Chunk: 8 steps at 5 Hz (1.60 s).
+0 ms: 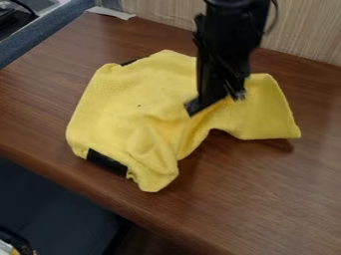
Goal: Unfold the cloth from middle to bottom right
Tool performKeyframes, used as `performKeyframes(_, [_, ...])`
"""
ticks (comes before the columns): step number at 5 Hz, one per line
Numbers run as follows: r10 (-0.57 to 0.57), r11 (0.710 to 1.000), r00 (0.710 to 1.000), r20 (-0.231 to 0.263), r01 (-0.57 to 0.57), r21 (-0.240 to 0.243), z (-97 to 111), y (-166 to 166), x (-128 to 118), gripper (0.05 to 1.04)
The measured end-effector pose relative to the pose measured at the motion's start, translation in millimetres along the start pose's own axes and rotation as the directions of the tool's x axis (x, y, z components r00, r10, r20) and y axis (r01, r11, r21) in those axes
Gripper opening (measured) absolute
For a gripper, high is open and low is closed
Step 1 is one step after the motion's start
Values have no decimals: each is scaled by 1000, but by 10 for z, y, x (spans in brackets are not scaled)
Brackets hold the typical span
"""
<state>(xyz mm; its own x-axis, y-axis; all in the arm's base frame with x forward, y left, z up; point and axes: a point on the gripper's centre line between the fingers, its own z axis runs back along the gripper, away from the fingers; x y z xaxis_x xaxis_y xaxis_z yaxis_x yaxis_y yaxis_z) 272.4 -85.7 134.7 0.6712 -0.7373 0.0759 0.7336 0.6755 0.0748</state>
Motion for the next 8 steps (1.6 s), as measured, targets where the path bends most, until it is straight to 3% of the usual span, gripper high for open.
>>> performKeyframes(2, [-117,993,993,-6,117,-13,-87,-448,-79,59])
performKeyframes(5, [-186,976,983,-2,184,-115,-359,-760,-140,59])
performKeyframes(6, [-191,974,981,-10,188,-124,-388,-769,-142,83])
performKeyframes(7, [-198,971,980,-20,193,-144,-402,-769,-139,238])
performKeyframes(8, [-183,974,983,-20,178,-143,-387,-719,-145,501])
